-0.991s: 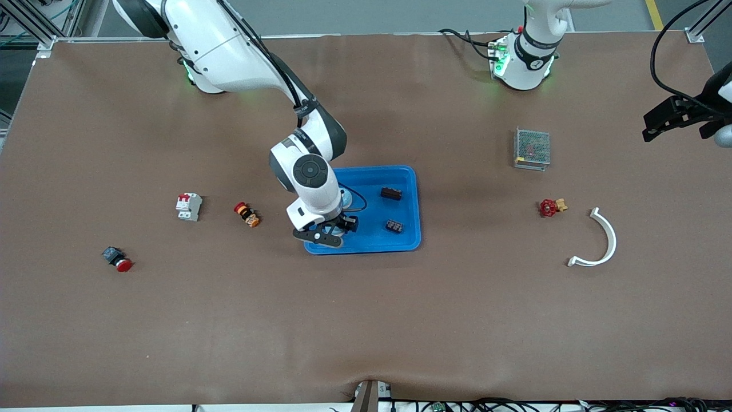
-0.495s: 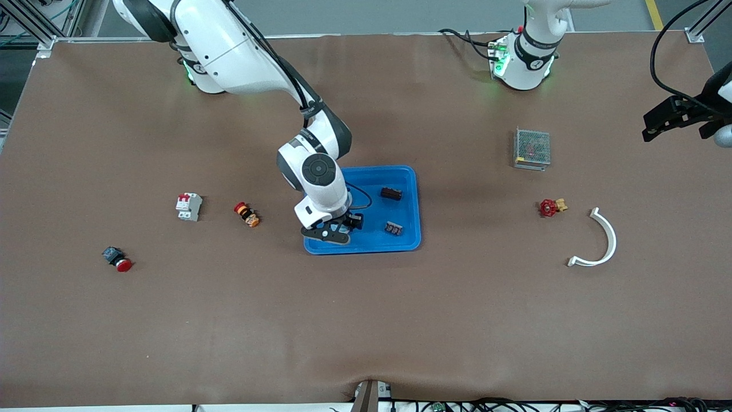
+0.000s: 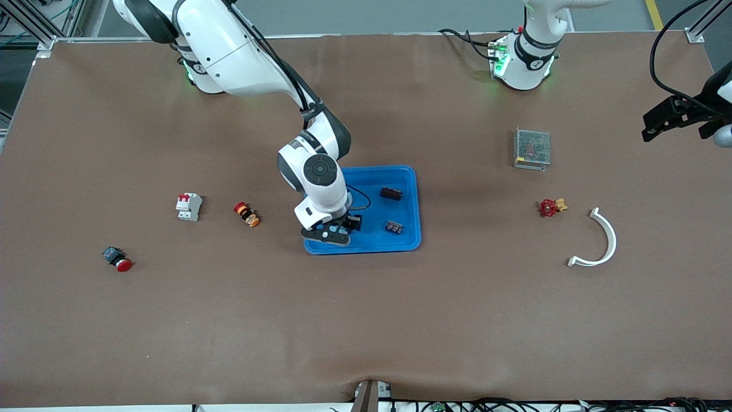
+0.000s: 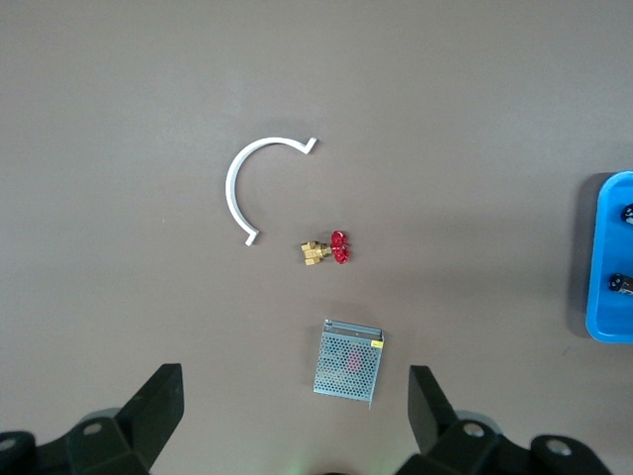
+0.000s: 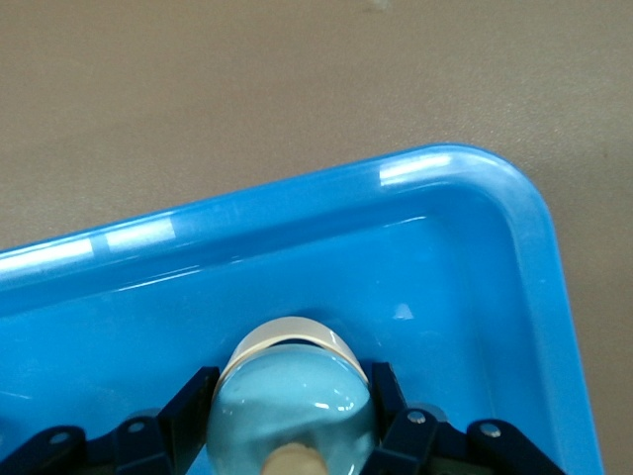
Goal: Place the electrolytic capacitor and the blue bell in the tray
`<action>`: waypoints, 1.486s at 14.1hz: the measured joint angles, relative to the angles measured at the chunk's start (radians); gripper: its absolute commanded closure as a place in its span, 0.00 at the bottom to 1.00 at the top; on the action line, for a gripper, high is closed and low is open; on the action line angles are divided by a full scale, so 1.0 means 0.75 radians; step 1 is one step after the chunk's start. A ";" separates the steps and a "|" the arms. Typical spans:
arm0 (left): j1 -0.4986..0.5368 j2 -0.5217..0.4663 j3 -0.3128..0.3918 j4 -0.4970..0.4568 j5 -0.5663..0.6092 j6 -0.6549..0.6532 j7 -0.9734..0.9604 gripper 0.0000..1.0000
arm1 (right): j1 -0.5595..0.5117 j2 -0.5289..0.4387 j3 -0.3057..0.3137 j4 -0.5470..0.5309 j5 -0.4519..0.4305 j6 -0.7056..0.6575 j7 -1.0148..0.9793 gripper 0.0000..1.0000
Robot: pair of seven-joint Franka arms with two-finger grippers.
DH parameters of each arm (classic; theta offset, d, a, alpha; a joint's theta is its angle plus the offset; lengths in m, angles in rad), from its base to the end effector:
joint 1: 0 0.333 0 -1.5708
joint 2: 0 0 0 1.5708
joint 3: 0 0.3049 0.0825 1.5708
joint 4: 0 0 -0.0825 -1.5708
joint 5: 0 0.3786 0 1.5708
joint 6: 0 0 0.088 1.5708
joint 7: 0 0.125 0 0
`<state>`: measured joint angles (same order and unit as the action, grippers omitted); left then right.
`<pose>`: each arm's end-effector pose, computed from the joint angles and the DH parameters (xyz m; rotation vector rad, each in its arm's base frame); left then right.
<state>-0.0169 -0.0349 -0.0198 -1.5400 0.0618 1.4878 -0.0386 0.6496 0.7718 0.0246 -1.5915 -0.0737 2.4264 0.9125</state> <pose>0.5299 -0.0115 0.6215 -3.0786 -0.0100 0.0230 0.5426 0.4297 0.1632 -3.1034 0.2984 -0.1064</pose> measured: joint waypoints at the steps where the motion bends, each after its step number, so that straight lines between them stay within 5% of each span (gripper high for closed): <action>1: 0.000 0.000 0.000 0.000 0.000 0.000 0.000 0.00 | 0.000 0.000 0.000 0.000 -0.012 0.000 0.000 0.38; 2: 0.000 0.000 0.000 0.000 0.000 0.000 0.000 0.00 | 0.000 0.000 0.000 0.000 -0.021 0.001 0.000 0.28; 3: 0.000 0.000 0.000 0.000 0.000 0.000 0.000 0.00 | 0.000 0.000 0.000 0.000 -0.029 0.003 0.000 0.01; 9: 0.000 0.000 0.000 0.000 0.000 0.000 0.000 0.00 | 0.000 -0.001 -0.001 0.006 -0.034 0.043 0.000 0.00; 12: -0.001 0.000 -0.006 0.000 0.000 0.000 0.000 0.00 | 0.000 -0.049 -0.002 0.041 -0.035 -0.076 0.000 0.00; 21: -0.007 0.000 -0.016 -0.001 0.000 0.000 0.000 0.00 | -0.067 -0.575 -0.013 0.072 -0.040 -0.765 -0.245 0.00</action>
<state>-0.0221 -0.0349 -0.0318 -1.5404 0.0617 1.4878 -0.0386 0.5995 0.3408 0.0148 -1.5372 -0.1034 1.8529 0.7291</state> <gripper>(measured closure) 0.000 0.000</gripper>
